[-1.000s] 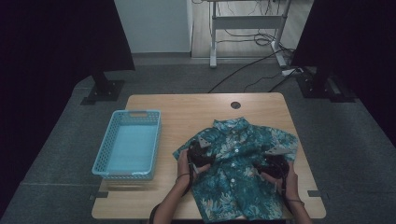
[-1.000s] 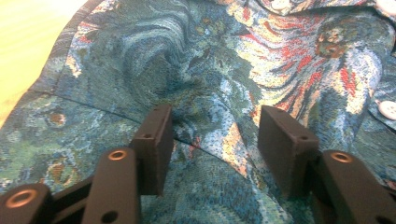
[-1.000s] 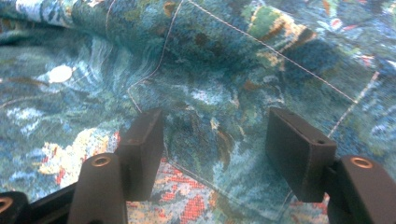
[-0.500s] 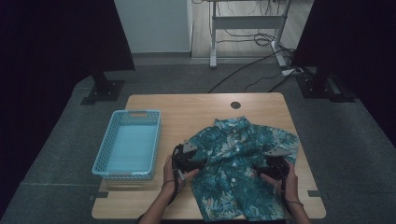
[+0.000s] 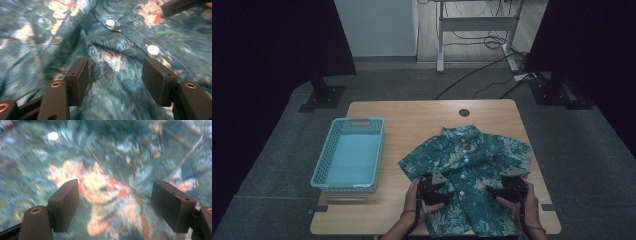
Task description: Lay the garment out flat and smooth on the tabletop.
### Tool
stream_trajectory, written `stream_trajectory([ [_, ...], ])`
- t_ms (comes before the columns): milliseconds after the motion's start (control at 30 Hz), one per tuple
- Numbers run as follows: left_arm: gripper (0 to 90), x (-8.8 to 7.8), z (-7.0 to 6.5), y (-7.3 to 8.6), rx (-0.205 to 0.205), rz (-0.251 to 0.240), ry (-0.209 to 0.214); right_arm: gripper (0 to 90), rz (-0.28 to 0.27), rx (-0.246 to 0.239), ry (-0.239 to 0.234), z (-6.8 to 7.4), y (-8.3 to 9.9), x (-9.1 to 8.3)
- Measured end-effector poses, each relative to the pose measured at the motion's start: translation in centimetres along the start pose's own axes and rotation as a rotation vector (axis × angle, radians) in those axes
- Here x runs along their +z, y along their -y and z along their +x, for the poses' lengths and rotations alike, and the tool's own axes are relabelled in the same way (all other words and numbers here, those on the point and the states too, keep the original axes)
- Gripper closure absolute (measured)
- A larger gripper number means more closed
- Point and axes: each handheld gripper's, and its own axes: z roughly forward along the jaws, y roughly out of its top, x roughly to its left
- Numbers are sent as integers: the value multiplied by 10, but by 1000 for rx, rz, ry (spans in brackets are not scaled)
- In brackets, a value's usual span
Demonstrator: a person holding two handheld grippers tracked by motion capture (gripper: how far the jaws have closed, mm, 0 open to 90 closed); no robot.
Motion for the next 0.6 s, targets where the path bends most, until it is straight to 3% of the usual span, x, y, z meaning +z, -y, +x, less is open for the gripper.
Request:
stream_trajectory([
  [100,399,9,3,0,-15,17,-11,218,-10,11,-15,-3,2,-1],
  [233,452,8,13,1,-43,-1,-25,222,-27,7,-11,-5,0,3],
  [300,465,8,22,1,-73,-13,-30,222,-29,12,-9,-6,-1,4],
  [433,485,9,44,-4,-90,-4,-70,221,-45,27,10,-2,-8,14],
  [533,487,7,56,-5,-116,5,-54,222,-57,28,14,3,-14,21],
  [600,486,4,57,-4,-109,11,-51,226,-60,31,15,5,-15,22],
])
